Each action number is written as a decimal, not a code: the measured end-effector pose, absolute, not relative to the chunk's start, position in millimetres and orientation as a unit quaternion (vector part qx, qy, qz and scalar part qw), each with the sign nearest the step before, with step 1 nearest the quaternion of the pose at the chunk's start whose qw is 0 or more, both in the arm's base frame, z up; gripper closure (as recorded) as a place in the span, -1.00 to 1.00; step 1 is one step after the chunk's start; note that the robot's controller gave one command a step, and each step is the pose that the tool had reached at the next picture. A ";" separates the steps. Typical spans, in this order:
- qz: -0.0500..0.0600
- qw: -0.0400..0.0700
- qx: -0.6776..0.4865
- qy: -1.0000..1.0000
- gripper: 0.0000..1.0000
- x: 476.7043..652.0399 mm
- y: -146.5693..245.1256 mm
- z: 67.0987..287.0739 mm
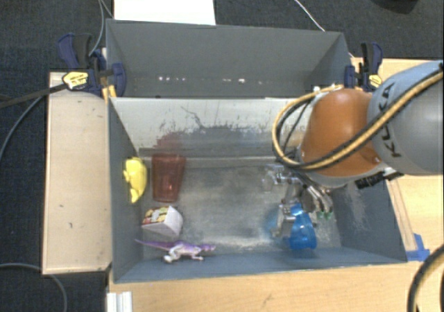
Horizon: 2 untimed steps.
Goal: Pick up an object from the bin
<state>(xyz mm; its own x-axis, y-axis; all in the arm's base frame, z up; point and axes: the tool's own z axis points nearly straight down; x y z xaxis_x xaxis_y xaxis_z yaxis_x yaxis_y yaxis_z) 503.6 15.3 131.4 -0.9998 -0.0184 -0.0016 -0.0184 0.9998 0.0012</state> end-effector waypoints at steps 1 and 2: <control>0.001 0.003 -0.056 0.998 -1.00 500.5 14.1 112.5; 0.001 -0.003 -0.130 0.991 -1.00 491.7 -0.7 91.0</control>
Offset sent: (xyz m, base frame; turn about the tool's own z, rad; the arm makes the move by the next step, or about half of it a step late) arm -0.0210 -0.0476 -0.0379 0.1791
